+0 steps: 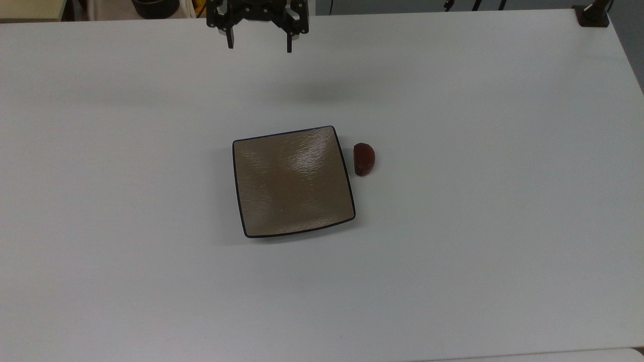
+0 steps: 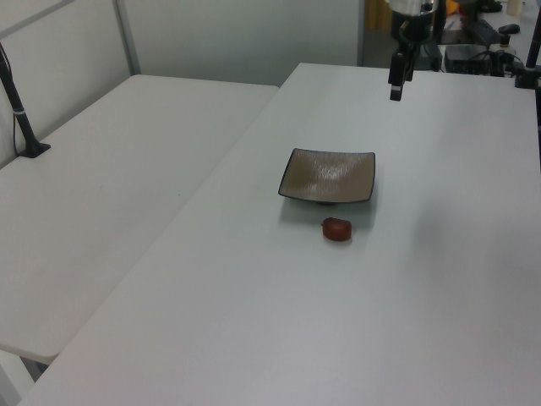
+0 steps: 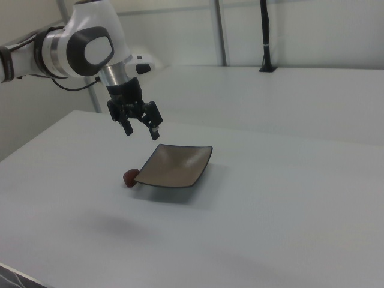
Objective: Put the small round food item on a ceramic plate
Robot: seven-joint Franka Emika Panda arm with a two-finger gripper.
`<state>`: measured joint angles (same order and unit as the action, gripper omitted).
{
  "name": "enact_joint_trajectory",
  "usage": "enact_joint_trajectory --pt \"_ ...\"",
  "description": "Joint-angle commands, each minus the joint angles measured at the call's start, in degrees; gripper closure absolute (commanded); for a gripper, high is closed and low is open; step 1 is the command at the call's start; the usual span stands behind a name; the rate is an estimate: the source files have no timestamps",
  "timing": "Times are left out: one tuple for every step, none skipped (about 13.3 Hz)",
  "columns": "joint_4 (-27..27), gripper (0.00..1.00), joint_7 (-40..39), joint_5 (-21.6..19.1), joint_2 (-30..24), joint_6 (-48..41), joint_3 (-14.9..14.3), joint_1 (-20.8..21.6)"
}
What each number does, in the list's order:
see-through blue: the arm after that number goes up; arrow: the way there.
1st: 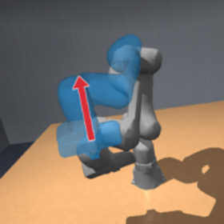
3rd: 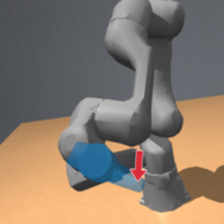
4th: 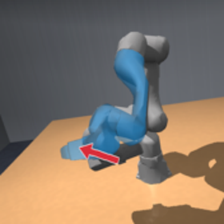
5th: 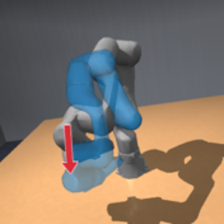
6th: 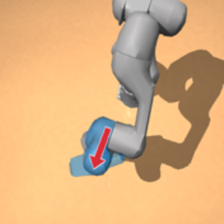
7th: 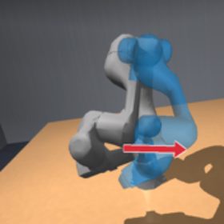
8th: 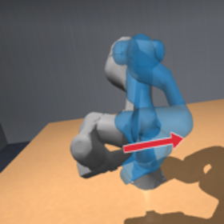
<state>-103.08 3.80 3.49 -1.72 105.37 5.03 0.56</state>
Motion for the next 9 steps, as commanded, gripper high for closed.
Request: enact_joint_trajectory --pt "-1.95 0.0 0.85 -0.5 -0.84 0.27 -0.46 0.75" --pt "-1.95 0.0 0.85 -0.5 -0.83 0.28 -0.46 0.76" --pt "-1.86 0.0 0.94 -0.5 -0.74 0.28 -0.46 0.76" --pt "-1.34 0.0 1.12 -0.59 -0.48 0.36 -0.46 0.76" --pt "-1.16 0.0 1.03 -0.67 -0.39 0.54 -0.46 0.76" --pt "-1.16 0.0 1.03 -0.76 -0.22 0.71 -0.46 0.76" --pt "-1.16 0.0 1.12 -0.76 -0.04 0.8 -0.46 0.76" --pt "-1.07 0.0 1.47 -0.76 -0.13 0.46 -0.46 0.93" --pt "-1.07 0.0 1.73 -0.76 -0.13 0.63 -0.46 0.93"
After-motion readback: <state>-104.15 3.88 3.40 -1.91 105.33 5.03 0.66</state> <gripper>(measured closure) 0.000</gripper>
